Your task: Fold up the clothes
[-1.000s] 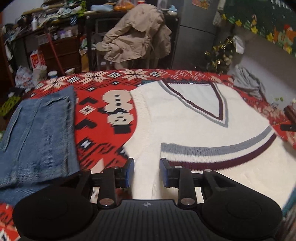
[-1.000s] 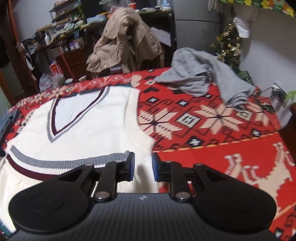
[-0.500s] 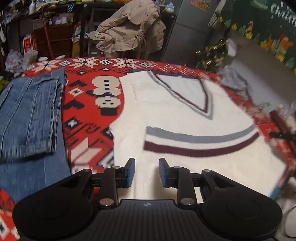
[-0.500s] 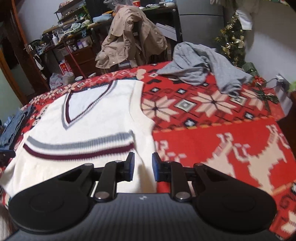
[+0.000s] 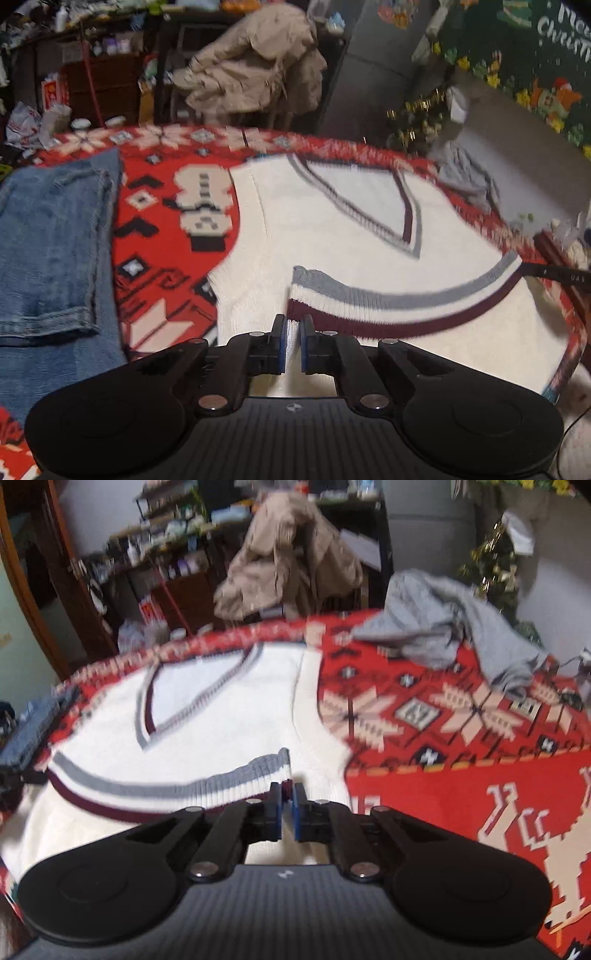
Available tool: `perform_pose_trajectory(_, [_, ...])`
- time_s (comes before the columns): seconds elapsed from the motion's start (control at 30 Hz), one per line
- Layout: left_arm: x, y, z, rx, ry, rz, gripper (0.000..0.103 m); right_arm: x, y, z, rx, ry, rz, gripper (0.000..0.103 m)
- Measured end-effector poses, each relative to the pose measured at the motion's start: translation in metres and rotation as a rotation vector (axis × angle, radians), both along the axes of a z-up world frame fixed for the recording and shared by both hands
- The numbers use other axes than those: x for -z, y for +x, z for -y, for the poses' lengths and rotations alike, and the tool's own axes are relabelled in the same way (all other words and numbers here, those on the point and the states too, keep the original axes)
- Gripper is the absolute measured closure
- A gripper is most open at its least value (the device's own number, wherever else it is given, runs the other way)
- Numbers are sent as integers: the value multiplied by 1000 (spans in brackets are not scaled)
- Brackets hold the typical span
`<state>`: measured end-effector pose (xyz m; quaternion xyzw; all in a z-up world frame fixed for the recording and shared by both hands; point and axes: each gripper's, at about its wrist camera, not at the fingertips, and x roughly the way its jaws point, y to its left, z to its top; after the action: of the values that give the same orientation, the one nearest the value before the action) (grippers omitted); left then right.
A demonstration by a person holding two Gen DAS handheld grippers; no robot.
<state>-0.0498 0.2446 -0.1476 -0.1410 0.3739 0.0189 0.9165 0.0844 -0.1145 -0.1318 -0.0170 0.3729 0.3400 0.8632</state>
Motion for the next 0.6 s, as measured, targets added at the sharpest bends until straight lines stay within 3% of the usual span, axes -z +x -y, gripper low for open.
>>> perform_pose_trajectory(0.13, [-2,2,-5,-35,13,15,96,-9,5,-3,10,7,25,98])
perform_pose_trajectory(0.3, [21,12,-1,-29,48,-51,96,16,21,-11,15,-48,-23,98])
perform_pose_trajectory(0.37, [24,10,-2,-40,36,-42,92,24,22,-14,16,-63,-30,97])
perform_pose_trajectory(0.47, [20,4,-8,-58,1,-24,89,22,19,-11,37,-51,-14,92])
perform_pose_trajectory(0.5, [17,1,-8,-56,7,-18,89,20,17,-9,47,-46,-7,86])
perform_pose_trajectory(0.6, [5,-11,1,-40,66,-4,89,3,6,3,65,-54,34,86])
